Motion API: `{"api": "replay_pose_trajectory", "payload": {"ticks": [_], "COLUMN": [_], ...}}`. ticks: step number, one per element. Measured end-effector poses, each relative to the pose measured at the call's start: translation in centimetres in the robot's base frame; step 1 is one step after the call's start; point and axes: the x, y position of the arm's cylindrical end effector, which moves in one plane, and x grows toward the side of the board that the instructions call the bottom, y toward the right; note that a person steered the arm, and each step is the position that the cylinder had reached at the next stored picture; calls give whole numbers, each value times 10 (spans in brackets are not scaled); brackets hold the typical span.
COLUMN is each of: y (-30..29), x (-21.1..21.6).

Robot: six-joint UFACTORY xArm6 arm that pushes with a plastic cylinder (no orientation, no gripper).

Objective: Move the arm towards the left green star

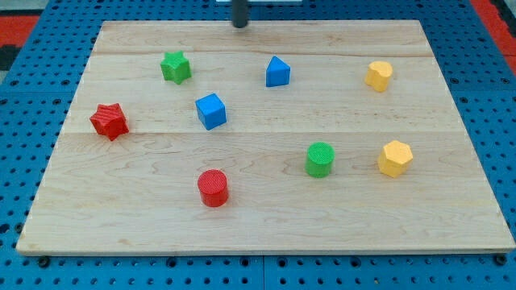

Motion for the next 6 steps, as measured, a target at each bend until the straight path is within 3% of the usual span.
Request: {"api": "replay_pose_trajectory", "payload": {"ticks": [2,3,5,6], "y": [-111,-113,-160,-161], "x": [-1,-1,55,57]}}
